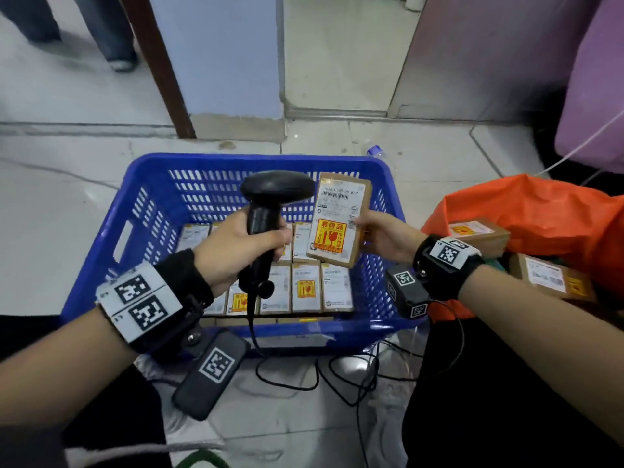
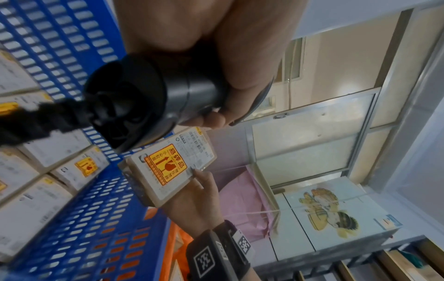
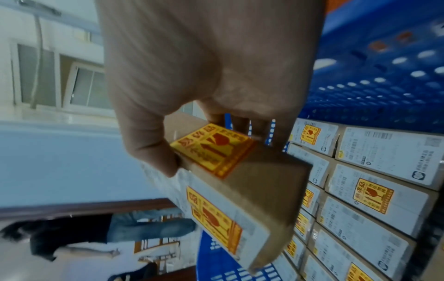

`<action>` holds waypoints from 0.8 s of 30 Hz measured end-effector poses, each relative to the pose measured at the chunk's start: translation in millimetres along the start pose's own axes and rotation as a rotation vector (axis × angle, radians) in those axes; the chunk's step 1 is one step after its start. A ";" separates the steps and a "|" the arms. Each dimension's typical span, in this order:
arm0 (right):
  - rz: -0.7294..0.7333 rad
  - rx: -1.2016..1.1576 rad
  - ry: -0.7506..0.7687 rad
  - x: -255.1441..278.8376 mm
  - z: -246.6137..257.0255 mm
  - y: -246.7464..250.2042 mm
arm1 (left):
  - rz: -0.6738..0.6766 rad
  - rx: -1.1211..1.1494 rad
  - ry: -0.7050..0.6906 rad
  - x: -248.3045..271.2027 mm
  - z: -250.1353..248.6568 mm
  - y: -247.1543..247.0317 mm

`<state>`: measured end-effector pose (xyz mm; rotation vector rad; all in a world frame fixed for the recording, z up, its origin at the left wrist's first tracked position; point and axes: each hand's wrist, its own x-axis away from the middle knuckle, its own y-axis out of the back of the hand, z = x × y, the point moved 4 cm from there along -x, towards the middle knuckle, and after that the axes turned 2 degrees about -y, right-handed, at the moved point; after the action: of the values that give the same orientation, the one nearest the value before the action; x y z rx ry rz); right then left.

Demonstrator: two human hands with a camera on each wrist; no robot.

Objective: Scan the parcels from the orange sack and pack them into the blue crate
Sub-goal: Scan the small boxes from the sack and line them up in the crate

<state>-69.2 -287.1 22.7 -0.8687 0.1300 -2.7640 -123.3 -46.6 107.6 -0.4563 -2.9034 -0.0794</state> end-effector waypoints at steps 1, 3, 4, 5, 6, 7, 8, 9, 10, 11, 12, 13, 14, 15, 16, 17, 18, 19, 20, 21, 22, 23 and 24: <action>-0.009 0.036 -0.007 -6.3 -2.5 -4.9 | -0.013 0.000 0.009 -0.7 4.0 5.5; -0.002 0.073 -0.031 -16.4 -6.6 -14.0 | -0.033 0.003 0.029 -3.6 10.7 14.2; 0.013 0.072 -0.038 -21.3 -7.8 -17.9 | -0.041 0.005 0.038 -4.9 13.1 17.3; 0.027 0.068 -0.041 -26.2 -8.1 -21.4 | -0.049 0.010 0.042 -5.5 14.3 19.3; 0.033 0.069 -0.040 -31.1 -7.6 -24.3 | -0.058 0.017 0.045 -6.1 15.6 20.6; 0.034 0.079 -0.035 -36.0 -6.8 -27.0 | -0.064 0.022 0.048 -6.3 16.3 21.5; 0.032 0.096 -0.033 -39.7 -5.7 -29.7 | -0.067 0.024 0.051 -6.2 17.7 22.0; 0.028 0.109 -0.034 -43.3 -5.3 -32.0 | -0.072 0.027 0.058 -5.9 19.8 22.4; 0.028 0.121 -0.040 -45.6 -4.8 -34.7 | -0.080 0.030 0.071 -5.3 22.9 23.3; 0.029 0.127 -0.047 -48.3 -4.7 -37.1 | -0.088 0.028 0.090 -4.5 26.2 24.2; 0.032 0.129 -0.055 -50.2 -4.3 -39.4 | -0.093 0.019 0.110 -3.4 29.8 25.0; 0.037 0.129 -0.061 -52.6 -4.3 -41.2 | -0.093 0.004 0.128 -1.9 32.5 25.6; 0.042 0.134 -0.065 -53.8 -3.8 -42.8 | -0.087 -0.011 0.140 -0.4 34.7 25.8; 0.045 0.141 -0.066 -55.4 -4.1 -44.1 | -0.082 -0.020 0.147 1.0 36.0 25.9; 0.045 0.147 -0.069 -56.5 -4.3 -45.1 | -0.079 -0.023 0.153 2.0 37.0 26.2; 0.044 0.151 -0.072 -58.3 -5.3 -45.4 | -0.080 -0.025 0.157 2.9 37.4 26.8; 0.043 0.156 -0.074 -59.1 -6.0 -46.2 | -0.083 -0.029 0.161 3.4 37.7 27.7; 0.044 0.157 -0.076 -60.4 -7.1 -46.7 | -0.088 -0.031 0.164 3.7 37.7 28.4; 0.049 0.155 -0.078 -60.6 -7.6 -47.5 | -0.093 -0.031 0.167 3.9 37.9 29.2; 0.057 0.151 -0.078 -61.6 -8.3 -48.0 | -0.096 -0.026 0.171 4.1 38.0 29.6; 0.067 0.153 -0.077 -61.0 -8.3 -49.1 | -0.098 -0.022 0.172 4.4 38.4 29.8; 0.076 0.160 -0.071 -60.9 -8.1 -50.0 | -0.098 -0.020 0.172 4.8 38.2 29.6; 0.082 0.168 -0.067 -60.7 -7.6 -51.1 | -0.097 -0.022 0.170 5.1 38.3 29.4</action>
<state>-35.6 -222.1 -9.1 -0.8897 -0.0753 -2.6220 -126.2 -14.0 71.9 -0.2958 -2.7583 -0.1571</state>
